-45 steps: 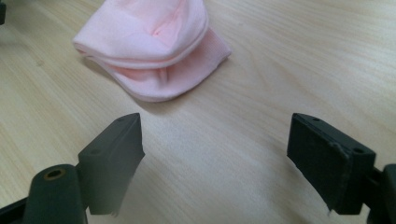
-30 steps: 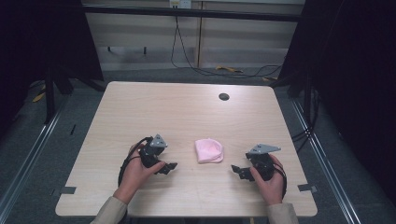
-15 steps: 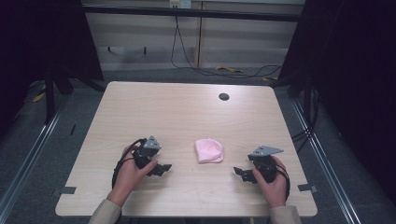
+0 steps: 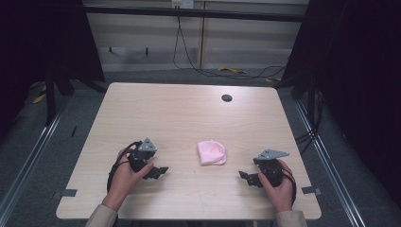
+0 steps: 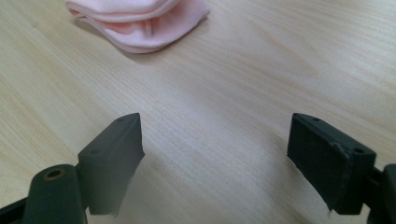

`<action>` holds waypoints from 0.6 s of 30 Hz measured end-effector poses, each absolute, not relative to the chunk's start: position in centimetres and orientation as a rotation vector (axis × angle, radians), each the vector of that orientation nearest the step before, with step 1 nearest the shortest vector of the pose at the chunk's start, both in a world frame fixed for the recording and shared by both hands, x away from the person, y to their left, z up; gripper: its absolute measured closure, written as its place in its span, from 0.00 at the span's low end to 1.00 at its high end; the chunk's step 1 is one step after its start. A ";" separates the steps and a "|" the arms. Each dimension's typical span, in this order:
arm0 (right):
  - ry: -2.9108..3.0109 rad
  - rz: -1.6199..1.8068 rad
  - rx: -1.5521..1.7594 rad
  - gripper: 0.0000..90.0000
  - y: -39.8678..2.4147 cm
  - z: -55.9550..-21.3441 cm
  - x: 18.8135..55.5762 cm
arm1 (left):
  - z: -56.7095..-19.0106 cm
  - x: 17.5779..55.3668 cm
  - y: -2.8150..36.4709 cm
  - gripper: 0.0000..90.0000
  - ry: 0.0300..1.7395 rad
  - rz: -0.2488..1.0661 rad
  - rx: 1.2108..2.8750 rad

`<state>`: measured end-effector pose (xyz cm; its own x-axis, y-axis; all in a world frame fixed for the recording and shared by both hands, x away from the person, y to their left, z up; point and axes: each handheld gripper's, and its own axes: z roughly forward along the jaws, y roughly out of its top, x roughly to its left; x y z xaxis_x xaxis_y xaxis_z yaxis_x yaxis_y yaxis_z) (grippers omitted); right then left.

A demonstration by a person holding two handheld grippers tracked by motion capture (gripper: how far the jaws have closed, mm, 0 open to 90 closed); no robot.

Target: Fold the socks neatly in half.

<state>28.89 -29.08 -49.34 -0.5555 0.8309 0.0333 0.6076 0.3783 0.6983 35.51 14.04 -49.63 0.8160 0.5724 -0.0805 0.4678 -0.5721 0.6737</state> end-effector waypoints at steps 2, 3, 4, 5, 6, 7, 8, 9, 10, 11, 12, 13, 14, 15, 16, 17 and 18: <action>2.319 0.969 1.266 0.20 -29.1 -49.3 28.8 | -49.7 35.5 14.4 0.19 0.763 0.195 2.277; 2.320 0.968 1.263 0.20 -29.2 -49.4 28.8 | -49.7 35.4 14.5 0.19 0.766 0.194 2.281; 2.322 0.969 1.261 0.20 -29.3 -49.4 28.8 | -49.7 35.4 14.5 0.19 0.766 0.194 2.281; 2.319 0.973 1.261 0.20 -29.3 -49.4 28.7 | -49.7 35.4 14.8 0.19 0.771 0.199 2.279; 2.319 0.971 1.268 0.20 -29.4 -49.4 28.7 | -49.7 35.3 15.0 0.19 0.769 0.195 2.280; 2.317 0.971 1.267 0.20 -29.5 -49.4 28.7 | -49.7 35.3 15.2 0.19 0.774 0.198 2.277; 2.318 0.973 1.264 0.20 -29.5 -49.4 28.7 | -49.7 35.3 15.3 0.19 0.776 0.197 2.278; 2.317 0.969 1.273 0.20 -29.6 -49.4 28.6 | -49.7 35.2 15.5 0.19 0.777 0.201 2.278; 2.317 0.971 1.271 0.20 -29.6 -49.4 28.6 | -49.7 35.2 15.6 0.19 0.783 0.201 2.282; 2.315 0.972 1.270 0.20 -29.7 -49.4 28.6 | -49.8 35.2 15.8 0.19 0.780 0.204 2.280; 2.313 0.973 1.272 0.20 -29.7 -49.4 28.6 | -49.8 35.2 15.9 0.19 0.784 0.205 2.274; 2.314 0.975 1.269 0.20 -29.7 -49.4 28.6 | -49.8 35.1 16.0 0.19 0.790 0.201 2.283; 2.316 0.977 1.268 0.20 -29.8 -49.4 28.6 | -49.9 35.1 16.1 0.19 0.786 0.203 2.280; 2.316 0.974 1.270 0.20 -29.8 -49.4 28.6 | -49.9 35.1 16.3 0.19 0.792 0.200 2.280; 2.316 0.974 1.267 0.20 -29.8 -49.4 28.6 | -50.0 35.0 16.4 0.19 0.790 0.208 2.280; 2.315 0.975 1.266 0.20 -29.8 -49.4 28.6 | -50.0 35.0 16.5 0.19 0.793 0.195 2.280; 2.315 0.975 1.267 0.20 -29.9 -49.4 28.6 | -50.1 35.0 16.6 0.19 0.797 0.198 2.275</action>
<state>28.62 -29.86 -49.39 -0.5520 0.8329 0.0385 0.6097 0.3717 0.7001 34.96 16.65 -50.06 0.7983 0.5965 -0.0829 0.4879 -0.5599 0.6697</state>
